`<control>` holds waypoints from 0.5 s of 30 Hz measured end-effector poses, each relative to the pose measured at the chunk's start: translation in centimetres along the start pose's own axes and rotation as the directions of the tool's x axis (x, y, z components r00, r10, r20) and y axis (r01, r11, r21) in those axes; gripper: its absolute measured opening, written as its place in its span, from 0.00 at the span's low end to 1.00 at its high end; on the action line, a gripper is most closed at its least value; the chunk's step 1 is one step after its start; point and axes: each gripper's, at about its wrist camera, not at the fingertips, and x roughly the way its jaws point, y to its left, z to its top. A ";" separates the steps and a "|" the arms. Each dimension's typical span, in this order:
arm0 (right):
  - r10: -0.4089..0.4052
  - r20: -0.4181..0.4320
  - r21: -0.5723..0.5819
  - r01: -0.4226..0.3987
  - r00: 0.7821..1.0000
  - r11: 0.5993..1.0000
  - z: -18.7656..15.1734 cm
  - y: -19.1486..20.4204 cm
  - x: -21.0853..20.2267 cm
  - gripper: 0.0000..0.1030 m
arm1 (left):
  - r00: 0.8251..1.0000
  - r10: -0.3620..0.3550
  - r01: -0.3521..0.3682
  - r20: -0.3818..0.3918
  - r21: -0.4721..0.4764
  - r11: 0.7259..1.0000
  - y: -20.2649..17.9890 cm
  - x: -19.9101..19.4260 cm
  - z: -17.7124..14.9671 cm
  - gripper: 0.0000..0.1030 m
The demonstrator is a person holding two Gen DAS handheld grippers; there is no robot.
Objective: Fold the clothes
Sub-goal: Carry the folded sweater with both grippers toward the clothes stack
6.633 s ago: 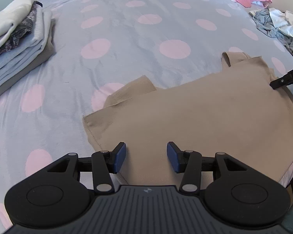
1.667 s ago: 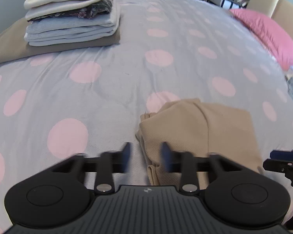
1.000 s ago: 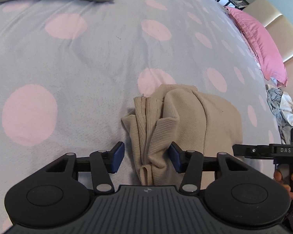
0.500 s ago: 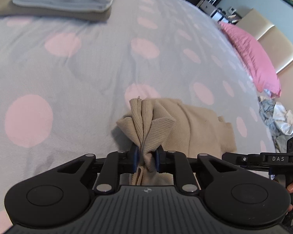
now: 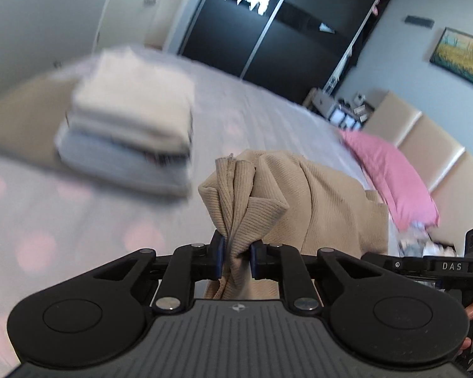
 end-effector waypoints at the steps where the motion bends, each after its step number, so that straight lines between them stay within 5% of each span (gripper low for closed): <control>1: 0.011 0.008 -0.007 -0.011 1.000 1.000 1.3 1.0 0.7 0.20 | 1.000 0.009 -0.009 0.019 0.009 1.000 0.3 -0.3 1.7 0.13; 11: 0.122 0.098 -0.075 -0.115 0.988 0.991 15.6 8.6 9.6 0.20 | 0.978 0.135 -0.152 0.157 0.100 0.983 3.3 0.6 18.6 0.13; 15: 0.127 0.098 -0.104 -0.117 0.987 0.988 20.4 10.4 14.2 0.20 | 0.974 0.173 -0.187 0.146 0.089 0.978 5.8 3.9 23.5 0.13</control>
